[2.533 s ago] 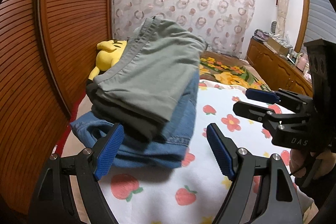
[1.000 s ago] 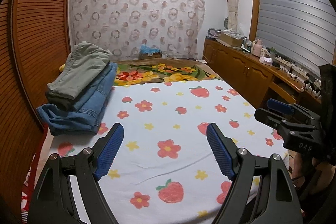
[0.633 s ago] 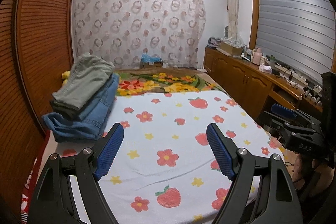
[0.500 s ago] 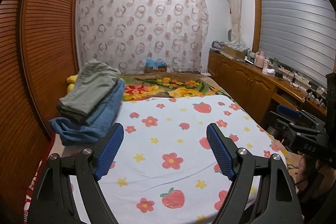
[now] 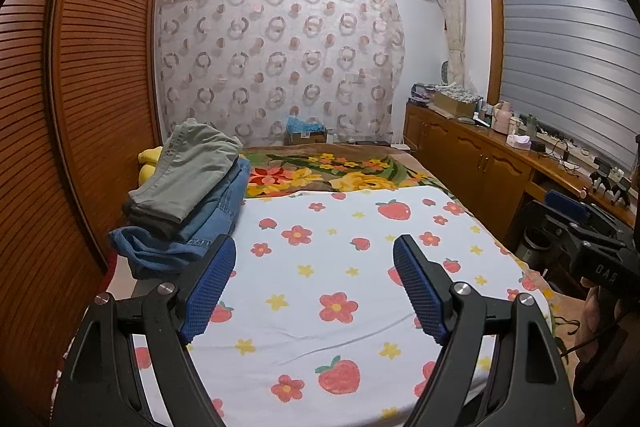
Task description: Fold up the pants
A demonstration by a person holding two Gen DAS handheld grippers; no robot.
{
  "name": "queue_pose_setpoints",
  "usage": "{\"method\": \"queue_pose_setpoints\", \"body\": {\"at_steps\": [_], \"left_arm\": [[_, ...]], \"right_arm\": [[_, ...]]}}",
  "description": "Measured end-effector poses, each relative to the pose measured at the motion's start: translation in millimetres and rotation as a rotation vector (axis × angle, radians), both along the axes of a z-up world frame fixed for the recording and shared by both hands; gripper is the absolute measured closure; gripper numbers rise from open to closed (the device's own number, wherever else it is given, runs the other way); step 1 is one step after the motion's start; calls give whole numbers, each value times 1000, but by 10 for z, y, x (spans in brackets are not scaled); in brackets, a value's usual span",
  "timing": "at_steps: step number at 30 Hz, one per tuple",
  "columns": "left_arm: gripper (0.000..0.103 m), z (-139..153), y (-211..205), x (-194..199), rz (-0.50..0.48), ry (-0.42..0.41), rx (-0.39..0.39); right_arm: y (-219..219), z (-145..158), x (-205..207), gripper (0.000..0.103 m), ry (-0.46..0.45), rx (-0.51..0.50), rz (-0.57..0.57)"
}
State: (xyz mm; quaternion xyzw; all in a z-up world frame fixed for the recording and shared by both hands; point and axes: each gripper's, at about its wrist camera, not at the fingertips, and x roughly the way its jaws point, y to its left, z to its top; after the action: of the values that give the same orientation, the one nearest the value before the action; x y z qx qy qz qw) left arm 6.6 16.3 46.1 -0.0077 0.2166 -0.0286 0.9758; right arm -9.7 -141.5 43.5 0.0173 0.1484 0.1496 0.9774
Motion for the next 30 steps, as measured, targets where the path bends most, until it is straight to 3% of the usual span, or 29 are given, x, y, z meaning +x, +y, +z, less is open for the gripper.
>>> {"method": "queue_pose_setpoints", "body": {"at_steps": [30], "left_arm": [[21, 1, 3, -5, -1, 3, -4]], "right_arm": [[-63, -5, 77, 28, 6, -13, 3]]}}
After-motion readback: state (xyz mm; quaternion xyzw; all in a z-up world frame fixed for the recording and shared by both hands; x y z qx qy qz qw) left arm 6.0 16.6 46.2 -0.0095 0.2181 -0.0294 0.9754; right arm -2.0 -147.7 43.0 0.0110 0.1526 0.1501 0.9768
